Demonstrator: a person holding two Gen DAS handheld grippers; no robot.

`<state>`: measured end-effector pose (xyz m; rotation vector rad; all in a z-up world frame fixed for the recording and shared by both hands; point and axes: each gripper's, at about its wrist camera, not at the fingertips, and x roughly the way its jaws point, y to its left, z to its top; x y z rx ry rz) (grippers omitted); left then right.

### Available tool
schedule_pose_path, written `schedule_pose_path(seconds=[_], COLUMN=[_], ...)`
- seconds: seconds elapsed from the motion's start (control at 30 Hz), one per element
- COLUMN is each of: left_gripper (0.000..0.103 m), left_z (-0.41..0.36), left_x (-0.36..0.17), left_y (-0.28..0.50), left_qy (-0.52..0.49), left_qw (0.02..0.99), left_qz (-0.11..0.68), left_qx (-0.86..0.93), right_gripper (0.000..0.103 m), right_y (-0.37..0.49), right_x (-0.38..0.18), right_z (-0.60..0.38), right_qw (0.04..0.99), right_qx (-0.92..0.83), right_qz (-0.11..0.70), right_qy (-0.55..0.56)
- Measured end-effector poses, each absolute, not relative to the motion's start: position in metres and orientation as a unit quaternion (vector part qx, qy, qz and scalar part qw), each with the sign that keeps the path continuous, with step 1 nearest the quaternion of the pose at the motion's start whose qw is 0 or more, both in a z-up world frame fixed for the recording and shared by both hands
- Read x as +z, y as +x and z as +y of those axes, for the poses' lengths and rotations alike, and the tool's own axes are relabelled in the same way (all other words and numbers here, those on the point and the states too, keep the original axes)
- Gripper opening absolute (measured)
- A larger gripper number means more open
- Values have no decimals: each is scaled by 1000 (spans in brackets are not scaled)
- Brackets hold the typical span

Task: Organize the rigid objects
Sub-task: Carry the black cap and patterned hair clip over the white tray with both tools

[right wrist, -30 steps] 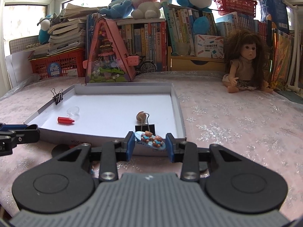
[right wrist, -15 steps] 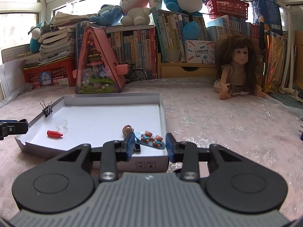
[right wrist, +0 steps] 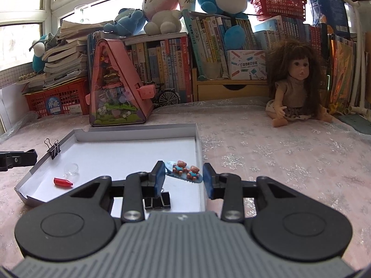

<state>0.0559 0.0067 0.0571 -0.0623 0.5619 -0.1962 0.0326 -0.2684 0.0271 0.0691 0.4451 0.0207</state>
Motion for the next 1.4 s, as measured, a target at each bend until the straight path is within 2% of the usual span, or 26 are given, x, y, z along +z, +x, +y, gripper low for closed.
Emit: schedule_pose_path(seconds=[0.4,0.8,1.4], left_gripper=[30,30,30], left_z=[-9,-23,-31], left_x=[60,41,20], left_y=[104,172,195], left_qy=[-17,-23,-14], left_qw=[950,922,904], left_qz=[295,373,416], left_qx=[-101,-101,-96], right_gripper=[40,41,41], right_y=[75,141,172], right_x=[28,31,19], right_z=[-256,-261,-242], right_qw=[970,937,909], right_qx=[44,98,92], right_qz=[238,332,407], right_qy=[19,53,5])
